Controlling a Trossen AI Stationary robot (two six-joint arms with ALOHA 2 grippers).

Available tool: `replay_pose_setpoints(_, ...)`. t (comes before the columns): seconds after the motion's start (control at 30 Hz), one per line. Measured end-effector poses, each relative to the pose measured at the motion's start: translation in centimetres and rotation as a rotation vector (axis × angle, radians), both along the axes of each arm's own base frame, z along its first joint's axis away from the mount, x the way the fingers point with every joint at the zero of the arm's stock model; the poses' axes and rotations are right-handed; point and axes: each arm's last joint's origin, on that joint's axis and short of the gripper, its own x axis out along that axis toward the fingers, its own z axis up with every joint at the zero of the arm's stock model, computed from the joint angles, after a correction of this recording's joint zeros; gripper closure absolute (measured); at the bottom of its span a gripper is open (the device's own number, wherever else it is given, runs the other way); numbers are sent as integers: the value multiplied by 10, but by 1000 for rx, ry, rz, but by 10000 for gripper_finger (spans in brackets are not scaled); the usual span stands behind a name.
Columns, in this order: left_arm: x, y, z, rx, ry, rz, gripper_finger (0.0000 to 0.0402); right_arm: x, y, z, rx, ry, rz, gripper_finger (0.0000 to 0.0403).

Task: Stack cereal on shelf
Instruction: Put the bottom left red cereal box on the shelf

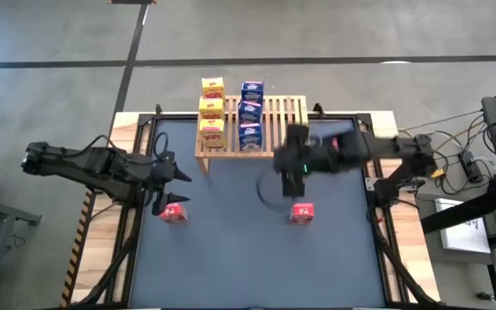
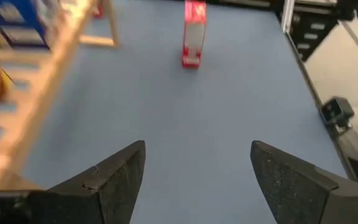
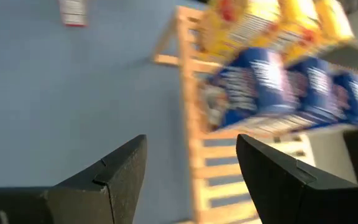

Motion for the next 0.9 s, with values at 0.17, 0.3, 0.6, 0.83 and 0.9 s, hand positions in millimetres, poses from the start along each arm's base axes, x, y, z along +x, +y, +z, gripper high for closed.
replay_pose_setpoints(0.17, -4, -5, -19, -35, 40, 15, 133, -13, 37, -35, 8, -113, 102, 165)
replay_pose_setpoints(0.3, -5, -11, -36, -64, 64, 14, 147, -35, 44, -59, 57, -207, 115, 165)
replay_pose_setpoints(0.6, -12, -12, -51, -114, 260, 84, 170, -75, 34, -108, 107, -414, 132, 165)
replay_pose_setpoints(0.83, -11, -14, -59, -126, 339, 59, 170, -94, 28, -128, 85, -585, 173, 165)
replay_pose_setpoints(0.9, -11, -14, -60, -144, 348, 51, 170, -97, 27, -134, 78, -605, 179, 165)
